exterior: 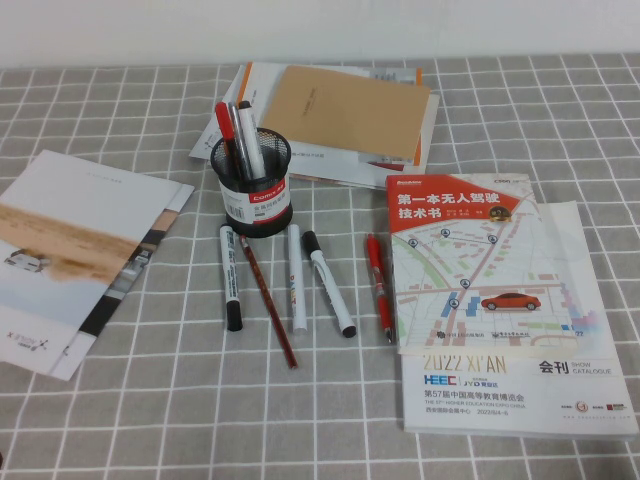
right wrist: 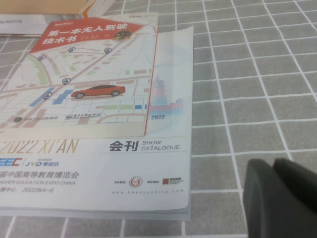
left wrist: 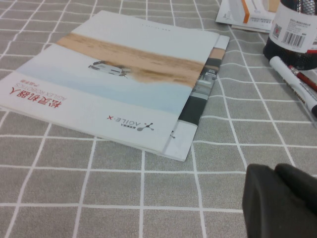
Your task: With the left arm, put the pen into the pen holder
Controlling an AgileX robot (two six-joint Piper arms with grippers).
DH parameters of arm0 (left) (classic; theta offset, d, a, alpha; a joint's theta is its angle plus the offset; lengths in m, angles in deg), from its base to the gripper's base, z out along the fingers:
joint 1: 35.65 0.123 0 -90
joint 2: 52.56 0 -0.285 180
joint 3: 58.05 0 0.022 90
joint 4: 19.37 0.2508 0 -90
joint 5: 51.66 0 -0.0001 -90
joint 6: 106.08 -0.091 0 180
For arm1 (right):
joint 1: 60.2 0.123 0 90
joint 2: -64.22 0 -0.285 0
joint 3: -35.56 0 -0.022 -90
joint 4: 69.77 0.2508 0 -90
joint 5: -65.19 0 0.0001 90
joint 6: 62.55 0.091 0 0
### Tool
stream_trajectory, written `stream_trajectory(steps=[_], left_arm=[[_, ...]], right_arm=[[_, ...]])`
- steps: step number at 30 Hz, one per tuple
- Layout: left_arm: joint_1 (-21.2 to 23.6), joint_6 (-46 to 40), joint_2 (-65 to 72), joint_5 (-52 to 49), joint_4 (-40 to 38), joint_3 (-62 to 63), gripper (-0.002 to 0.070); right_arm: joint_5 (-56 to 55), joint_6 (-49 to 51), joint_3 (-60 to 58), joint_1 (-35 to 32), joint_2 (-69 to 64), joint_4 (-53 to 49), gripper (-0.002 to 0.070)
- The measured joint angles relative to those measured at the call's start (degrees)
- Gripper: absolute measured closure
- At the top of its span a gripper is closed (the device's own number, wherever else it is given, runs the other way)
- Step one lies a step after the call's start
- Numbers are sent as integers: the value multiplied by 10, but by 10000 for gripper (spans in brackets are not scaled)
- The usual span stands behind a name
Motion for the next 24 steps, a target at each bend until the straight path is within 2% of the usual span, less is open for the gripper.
stream_trajectory(steps=[24], left_arm=[[-5, -14, 0, 11, 22, 0, 675]], right_arm=[[0, 0, 0, 0, 0, 0, 689]])
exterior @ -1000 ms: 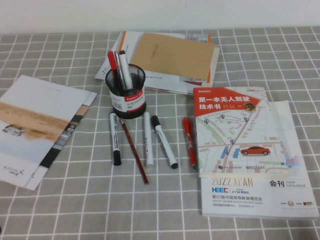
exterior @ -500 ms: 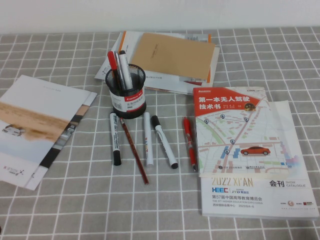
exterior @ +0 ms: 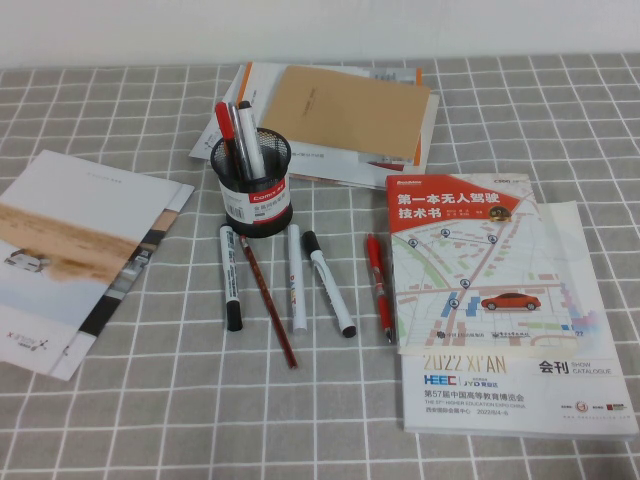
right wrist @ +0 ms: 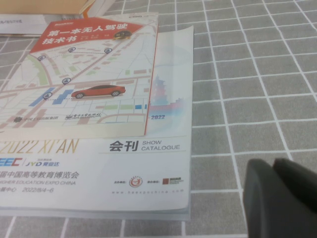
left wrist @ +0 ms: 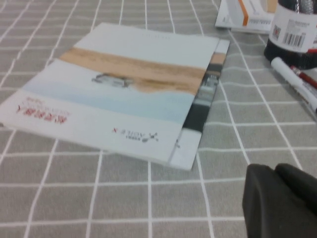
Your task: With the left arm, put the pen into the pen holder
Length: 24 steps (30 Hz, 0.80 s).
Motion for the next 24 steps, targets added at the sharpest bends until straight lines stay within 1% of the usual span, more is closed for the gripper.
stream_trajectory(steps=[8, 10, 15, 17, 21, 24], left_arm=[[0, 0, 0, 24, 1, 0, 675], [0, 19, 0, 40, -9, 0, 675], [0, 131, 0, 97, -66, 0, 675], [0, 145, 0, 115, -71, 0, 675], [0, 145, 0, 150, -71, 0, 675], [0, 151, 0, 154, -75, 0, 675]], right_arm=[[0, 0, 0, 0, 0, 0, 689], [0, 0, 0, 0, 0, 0, 689], [0, 0, 0, 0, 0, 0, 689], [0, 0, 0, 0, 0, 0, 689], [0, 0, 0, 0, 0, 0, 689], [0, 0, 0, 0, 0, 0, 689]])
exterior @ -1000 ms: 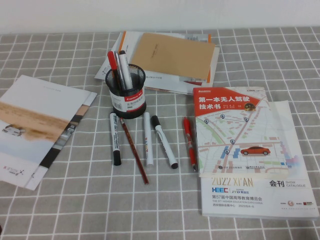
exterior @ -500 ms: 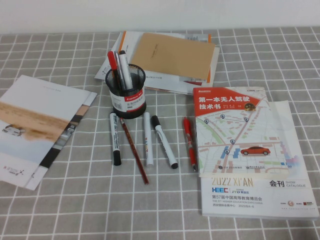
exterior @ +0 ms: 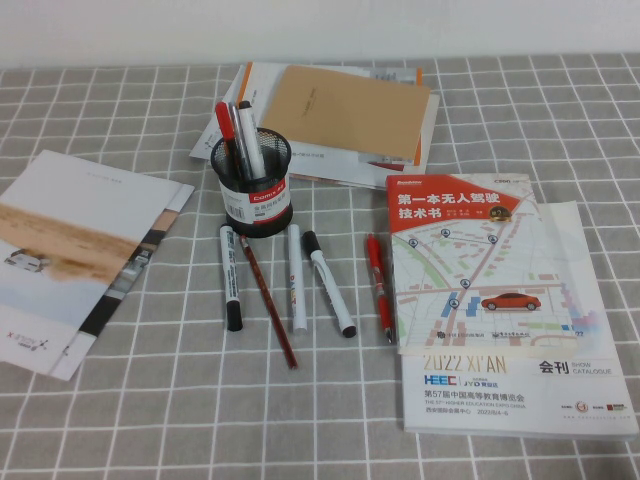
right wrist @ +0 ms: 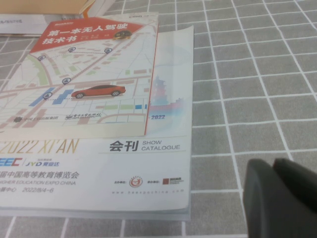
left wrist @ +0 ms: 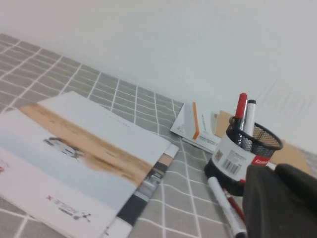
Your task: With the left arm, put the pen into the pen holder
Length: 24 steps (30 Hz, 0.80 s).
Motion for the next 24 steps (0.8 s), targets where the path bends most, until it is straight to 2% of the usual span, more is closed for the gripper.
stream_trajectory(steps=[4, 7, 11, 14, 19, 24], left_arm=[[0, 51, 3, -8, -1, 0, 675], [0, 88, 49, -62, -4, 26, 675], [0, 97, 149, -152, -7, 108, 675], [0, 73, 232, -222, -8, 174, 675], [0, -20, 380, -356, -32, 278, 675], [-3, -88, 505, -416, -58, 356, 675]], right_arm=[[0, 0, 0, 0, 0, 0, 689], [0, 0, 0, 0, 0, 0, 689], [0, 0, 0, 0, 0, 0, 689], [0, 0, 0, 0, 0, 0, 689], [0, 0, 0, 0, 0, 0, 689], [0, 0, 0, 0, 0, 0, 689]])
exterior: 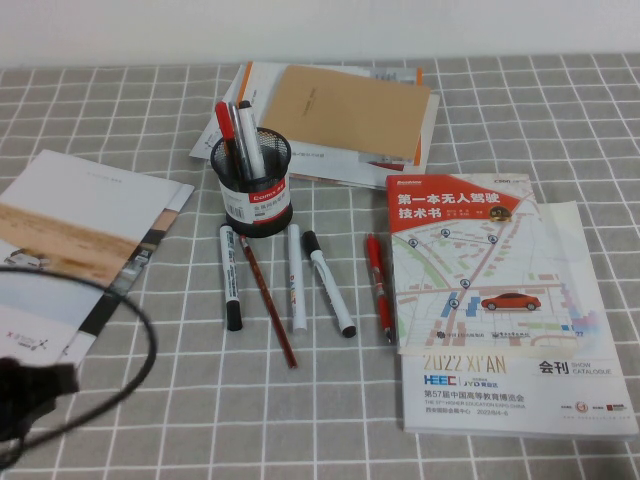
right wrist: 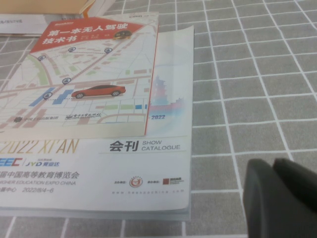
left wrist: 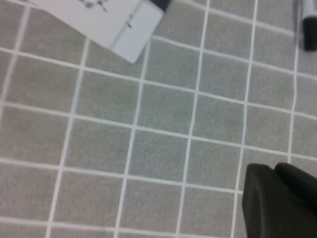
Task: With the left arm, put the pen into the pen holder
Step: Pick up the pen on the table
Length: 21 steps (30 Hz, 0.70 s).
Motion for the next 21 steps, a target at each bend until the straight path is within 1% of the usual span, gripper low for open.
stream_trajectory(steps=[3, 7, 10, 13, 16, 21], left_arm=[[-18, -19, 68, 4, -11, 30, 675], [-80, -19, 157, 19, -17, 76, 675], [-134, -8, 232, 24, -17, 124, 675], [-176, -3, 313, 26, -18, 185, 675], [-200, -3, 386, 24, -18, 250, 675], [-209, 0, 470, -8, -9, 334, 675]], right_arm=[[0, 0, 0, 0, 0, 0, 689], [0, 0, 0, 0, 0, 0, 689], [0, 0, 0, 0, 0, 0, 689], [0, 0, 0, 0, 0, 0, 689], [0, 0, 0, 0, 0, 0, 689], [0, 0, 0, 0, 0, 0, 689]])
